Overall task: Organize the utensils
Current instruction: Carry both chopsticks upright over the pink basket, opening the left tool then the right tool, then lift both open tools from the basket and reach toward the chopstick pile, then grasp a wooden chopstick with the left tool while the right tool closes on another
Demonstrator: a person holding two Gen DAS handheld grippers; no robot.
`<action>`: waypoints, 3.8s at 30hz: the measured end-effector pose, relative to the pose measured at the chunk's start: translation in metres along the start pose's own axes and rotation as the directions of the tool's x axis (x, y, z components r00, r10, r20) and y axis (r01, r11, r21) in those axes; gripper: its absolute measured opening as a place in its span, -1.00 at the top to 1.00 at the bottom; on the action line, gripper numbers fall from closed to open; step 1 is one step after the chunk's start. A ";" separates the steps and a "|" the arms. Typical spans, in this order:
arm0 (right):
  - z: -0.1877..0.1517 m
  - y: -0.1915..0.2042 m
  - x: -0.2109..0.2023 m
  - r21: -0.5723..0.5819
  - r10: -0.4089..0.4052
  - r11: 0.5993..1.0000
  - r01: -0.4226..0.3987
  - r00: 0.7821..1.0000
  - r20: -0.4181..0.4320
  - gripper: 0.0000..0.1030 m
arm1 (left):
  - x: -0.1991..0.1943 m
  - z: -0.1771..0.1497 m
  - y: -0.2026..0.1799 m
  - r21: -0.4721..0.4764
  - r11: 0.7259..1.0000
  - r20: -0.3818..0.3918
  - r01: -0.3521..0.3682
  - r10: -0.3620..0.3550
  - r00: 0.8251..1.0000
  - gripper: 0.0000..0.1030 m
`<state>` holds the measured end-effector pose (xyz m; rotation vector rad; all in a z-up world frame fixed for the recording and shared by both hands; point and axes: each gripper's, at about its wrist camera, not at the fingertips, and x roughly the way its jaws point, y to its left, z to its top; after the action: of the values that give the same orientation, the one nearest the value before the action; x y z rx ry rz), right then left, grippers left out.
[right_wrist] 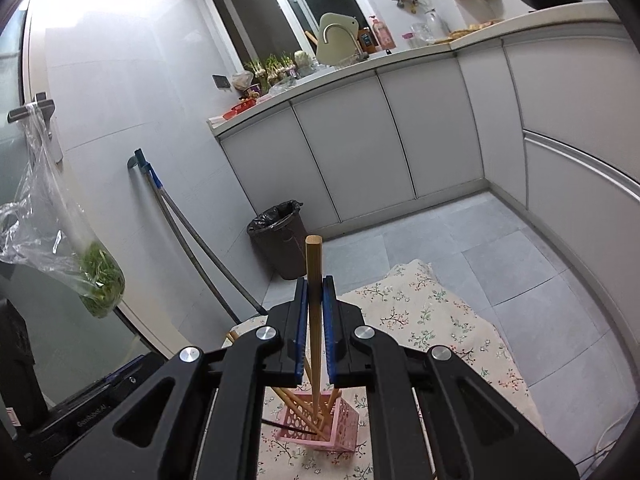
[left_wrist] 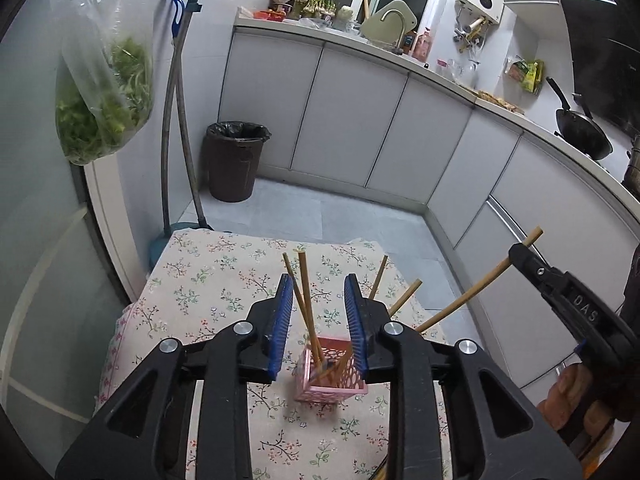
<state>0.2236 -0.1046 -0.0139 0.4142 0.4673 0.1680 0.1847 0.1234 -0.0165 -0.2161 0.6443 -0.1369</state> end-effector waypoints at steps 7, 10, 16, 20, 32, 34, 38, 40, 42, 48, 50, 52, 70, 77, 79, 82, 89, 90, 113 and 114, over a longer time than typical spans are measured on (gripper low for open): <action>-0.036 0.007 0.032 -0.059 0.068 0.996 -0.070 0.997 -0.024 0.78 | 0.006 -0.001 0.005 -0.019 1.000 -0.009 -0.024 0.024 1.000 0.35; -0.042 0.008 0.031 -0.068 0.080 0.994 -0.083 0.996 -0.046 0.74 | 0.002 0.000 0.006 -0.025 0.999 -0.003 -0.021 0.020 1.000 0.30; -0.026 0.007 -0.006 -0.096 0.057 0.994 -0.055 0.998 0.019 0.30 | -0.011 0.000 -0.005 0.003 1.000 0.027 -0.012 0.012 1.000 0.10; -0.026 0.001 -0.019 -0.115 0.008 0.993 -0.007 1.000 0.002 0.16 | -0.014 -0.004 -0.018 0.030 0.999 0.025 -0.013 0.012 1.000 0.00; -0.028 -0.029 -0.054 -0.107 -0.093 0.990 0.094 0.996 0.007 -0.58 | -0.016 -0.020 -0.055 0.098 0.995 0.021 -0.018 0.016 1.000 -0.46; -0.030 -0.038 -0.058 -0.086 -0.113 0.990 0.113 0.994 0.003 -0.74 | -0.015 -0.025 -0.060 0.107 0.994 0.015 -0.010 0.009 1.000 -0.54; -0.035 -0.064 -0.065 -0.040 -0.175 0.984 0.175 0.984 -0.023 -0.87 | -0.008 -0.032 -0.074 0.128 0.992 -0.006 0.007 -0.007 1.000 -0.63; -0.037 -0.081 -0.071 -0.006 -0.214 0.977 0.214 0.976 -0.038 -0.87 | -0.005 -0.036 -0.082 0.139 0.990 -0.016 0.021 -0.018 1.000 -0.67; -0.038 -0.096 -0.077 0.040 -0.242 0.969 0.244 0.969 -0.049 -0.87 | -0.003 -0.039 -0.092 0.155 0.987 -0.024 0.036 -0.032 0.999 -0.72; -0.048 -0.140 -0.095 0.190 -0.291 0.933 0.306 0.951 -0.106 -0.87 | 0.008 -0.053 -0.112 0.205 0.977 -0.066 0.056 -0.043 0.997 -0.86; -0.056 -0.154 -0.102 0.233 -0.310 0.914 0.332 0.942 -0.126 -0.87 | 0.015 -0.059 -0.118 0.218 0.973 -0.100 0.072 -0.051 0.994 -0.86; -0.064 -0.165 -0.107 0.274 -0.324 0.895 0.352 0.935 -0.145 -0.87 | 0.024 -0.065 -0.127 0.238 0.966 -0.145 0.096 -0.063 0.987 -0.86; -0.108 -0.243 -0.102 0.518 -0.346 0.703 0.487 0.871 -0.348 -0.87 | 0.151 -0.151 -0.176 0.246 0.943 -0.622 0.226 -0.026 0.783 -0.84; -0.118 -0.250 -0.093 0.538 -0.299 0.688 0.487 0.866 -0.401 -0.87 | 0.207 -0.165 -0.172 0.187 0.958 -0.724 0.218 -0.016 0.690 -0.34; -0.120 -0.251 -0.091 0.542 -0.286 0.686 0.485 0.865 -0.412 -0.87 | 0.218 -0.166 -0.168 0.195 0.961 -0.727 0.195 0.009 0.686 -0.16; -0.124 -0.255 -0.086 0.562 -0.253 0.676 0.476 0.867 -0.430 -0.87 | 0.230 -0.171 -0.164 0.224 0.958 -0.736 0.178 0.047 0.675 0.03; -0.131 -0.258 -0.076 0.576 -0.210 0.668 0.471 0.862 -0.461 -0.87 | 0.247 -0.184 -0.158 0.276 0.950 -0.731 0.144 0.111 0.673 0.20; -0.132 -0.258 -0.075 0.577 -0.208 0.667 0.471 0.862 -0.463 -0.87 | 0.248 -0.185 -0.159 0.288 0.947 -0.726 0.144 0.118 0.677 0.21; -0.136 -0.258 -0.065 0.556 -0.194 0.682 0.475 0.851 -0.489 -0.87 | 0.254 -0.184 -0.162 0.325 0.934 -0.717 0.150 0.140 0.683 0.61; -0.136 -0.259 -0.065 0.553 -0.195 0.684 0.476 0.850 -0.490 -0.87 | 0.254 -0.185 -0.162 0.333 0.930 -0.716 0.154 0.143 0.683 0.62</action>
<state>0.1187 -0.3070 -0.2080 0.9961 1.0118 -0.3141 0.2634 -0.1110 -0.2683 0.2328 1.4158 -0.3600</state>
